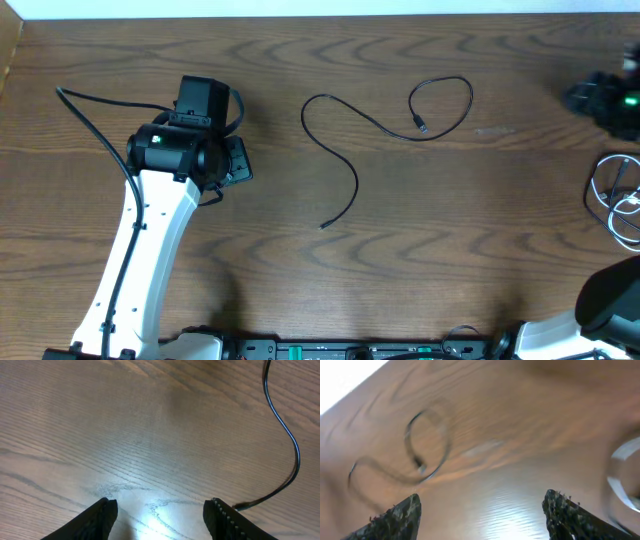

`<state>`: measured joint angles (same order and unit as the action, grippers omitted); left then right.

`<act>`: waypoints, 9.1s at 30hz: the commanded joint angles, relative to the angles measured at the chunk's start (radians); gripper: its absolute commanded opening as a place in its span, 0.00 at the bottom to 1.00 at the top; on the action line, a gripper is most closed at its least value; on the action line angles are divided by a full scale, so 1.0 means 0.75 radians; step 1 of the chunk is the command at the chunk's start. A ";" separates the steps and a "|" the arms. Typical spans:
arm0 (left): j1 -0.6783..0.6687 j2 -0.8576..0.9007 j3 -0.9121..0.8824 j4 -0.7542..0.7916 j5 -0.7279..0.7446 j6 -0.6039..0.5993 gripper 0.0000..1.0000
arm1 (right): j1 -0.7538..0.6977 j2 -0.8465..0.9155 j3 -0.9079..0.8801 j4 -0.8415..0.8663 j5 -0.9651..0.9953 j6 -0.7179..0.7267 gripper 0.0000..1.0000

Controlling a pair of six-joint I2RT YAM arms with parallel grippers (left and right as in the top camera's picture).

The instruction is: Untangle cables

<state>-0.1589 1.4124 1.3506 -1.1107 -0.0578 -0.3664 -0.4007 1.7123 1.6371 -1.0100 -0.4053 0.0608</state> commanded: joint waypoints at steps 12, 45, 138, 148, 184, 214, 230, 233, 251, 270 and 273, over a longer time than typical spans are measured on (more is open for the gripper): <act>0.004 0.010 -0.007 -0.005 0.043 -0.008 0.62 | 0.604 0.215 -0.021 0.078 0.305 -0.222 0.75; 0.004 0.010 -0.007 -0.004 0.087 -0.008 0.62 | 0.594 0.691 -0.021 0.652 0.392 0.157 0.01; -0.652 0.369 0.102 0.716 1.109 0.217 0.08 | 0.711 0.151 -0.022 -0.360 -0.233 -0.033 0.01; -0.652 0.369 0.099 0.711 1.103 0.227 0.08 | 0.711 0.151 -0.022 -0.268 -0.428 -0.033 0.01; -0.678 0.373 0.086 0.662 0.904 0.268 0.08 | 0.763 0.151 -0.022 -0.404 -0.516 -0.079 0.12; -0.681 0.367 0.087 0.724 1.028 0.262 0.08 | 0.772 0.151 -0.023 -0.459 -0.441 -0.078 0.01; -0.673 0.366 0.087 0.351 0.376 0.302 0.54 | 0.708 0.151 -0.023 -0.678 0.521 0.106 0.01; -0.643 0.365 0.087 0.268 0.257 0.294 0.54 | 0.691 0.151 -0.042 -0.724 0.569 0.108 0.01; -0.439 0.365 0.087 0.170 0.210 0.226 0.53 | 0.638 0.151 -0.575 -0.456 0.632 0.263 0.01; -0.439 0.365 0.087 0.170 0.211 0.226 0.53 | 0.639 0.151 -0.944 -0.004 0.387 0.342 0.33; -0.439 0.365 0.087 0.169 0.211 0.226 0.53 | 0.639 0.151 -0.975 0.015 0.387 0.343 0.32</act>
<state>-0.4915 1.6878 1.4158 -0.9810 0.1127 -0.1871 0.0814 1.8019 0.9569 -1.0336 -0.0753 0.3077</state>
